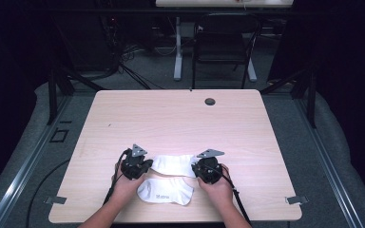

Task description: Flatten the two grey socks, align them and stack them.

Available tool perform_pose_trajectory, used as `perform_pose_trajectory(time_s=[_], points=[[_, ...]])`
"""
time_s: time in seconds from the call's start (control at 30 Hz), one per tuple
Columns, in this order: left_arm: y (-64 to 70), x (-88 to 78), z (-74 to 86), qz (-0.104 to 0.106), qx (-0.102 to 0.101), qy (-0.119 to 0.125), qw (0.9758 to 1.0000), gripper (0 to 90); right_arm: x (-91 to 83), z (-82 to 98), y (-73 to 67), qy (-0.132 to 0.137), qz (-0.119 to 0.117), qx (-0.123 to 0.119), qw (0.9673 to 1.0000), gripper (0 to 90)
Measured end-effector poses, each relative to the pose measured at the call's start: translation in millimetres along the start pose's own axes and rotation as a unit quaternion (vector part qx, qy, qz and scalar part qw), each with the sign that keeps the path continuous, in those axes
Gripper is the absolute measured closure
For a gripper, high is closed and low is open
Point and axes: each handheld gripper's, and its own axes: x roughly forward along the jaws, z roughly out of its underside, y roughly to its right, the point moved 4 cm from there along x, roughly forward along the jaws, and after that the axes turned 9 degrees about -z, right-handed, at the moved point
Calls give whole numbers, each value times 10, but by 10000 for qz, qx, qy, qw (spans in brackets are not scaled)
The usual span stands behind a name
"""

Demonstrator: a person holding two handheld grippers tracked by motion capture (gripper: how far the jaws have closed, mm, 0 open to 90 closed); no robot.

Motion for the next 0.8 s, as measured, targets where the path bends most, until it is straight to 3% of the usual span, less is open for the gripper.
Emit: perform_pose_trajectory(time_s=[0.3, 0.4, 0.67, 0.8], points=[[-37, -14, 48, -16, 11, -43, 10000, 899, 33, 25, 24, -51, -35, 91, 9999, 796], [-53, -33, 67, -47, 13, -32, 10000, 899, 36, 27, 13, -66, -187, 147, 9997, 784], [-149, -62, 128, -47, -113, -74, 9999, 895, 89, 1, -83, 2, -268, -127, 9996, 771], [-173, -64, 145, -25, -189, -46, 9998, 879, 20, -44, -132, 116, -343, -202, 9991, 774]])
